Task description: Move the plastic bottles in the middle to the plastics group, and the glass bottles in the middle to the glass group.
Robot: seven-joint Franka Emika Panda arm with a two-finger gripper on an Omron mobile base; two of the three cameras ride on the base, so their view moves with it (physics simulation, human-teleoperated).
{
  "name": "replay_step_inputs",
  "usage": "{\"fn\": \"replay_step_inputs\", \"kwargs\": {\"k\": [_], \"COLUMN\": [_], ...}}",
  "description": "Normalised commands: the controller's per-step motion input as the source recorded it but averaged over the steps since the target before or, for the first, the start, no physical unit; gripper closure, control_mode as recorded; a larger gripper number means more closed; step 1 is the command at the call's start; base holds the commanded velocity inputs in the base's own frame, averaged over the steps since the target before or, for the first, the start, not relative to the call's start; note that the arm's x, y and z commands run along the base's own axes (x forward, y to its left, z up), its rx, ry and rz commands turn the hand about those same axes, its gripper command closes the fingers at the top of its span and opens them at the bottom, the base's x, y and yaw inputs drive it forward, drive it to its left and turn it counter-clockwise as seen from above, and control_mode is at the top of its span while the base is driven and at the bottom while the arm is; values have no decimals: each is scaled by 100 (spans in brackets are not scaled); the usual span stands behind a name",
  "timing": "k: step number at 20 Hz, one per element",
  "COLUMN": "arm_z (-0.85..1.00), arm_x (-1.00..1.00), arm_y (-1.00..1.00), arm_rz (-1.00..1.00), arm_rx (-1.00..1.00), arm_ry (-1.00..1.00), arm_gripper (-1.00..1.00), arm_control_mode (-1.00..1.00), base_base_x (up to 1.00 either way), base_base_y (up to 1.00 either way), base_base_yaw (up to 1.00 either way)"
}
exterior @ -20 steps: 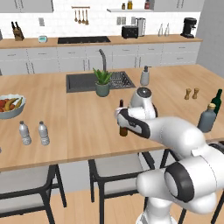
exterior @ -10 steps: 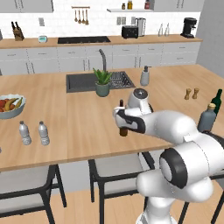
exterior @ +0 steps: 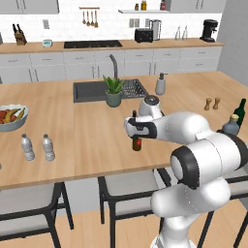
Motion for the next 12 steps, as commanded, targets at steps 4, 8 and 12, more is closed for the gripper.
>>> {"fn": "replay_step_inputs", "kwargs": {"k": [4,8,12], "arm_z": [0,-8,-27], "arm_x": [0,0,0], "arm_y": [-1,-1,0], "arm_rz": [0,1,4], "arm_rx": [-3,0,0], "arm_ry": [12,2,0], "arm_gripper": [-100,-100,-100], "arm_control_mode": [-100,-100,-100], "base_base_x": [0,0,0], "base_base_y": [0,0,0], "base_base_yaw": [0,0,0]}}
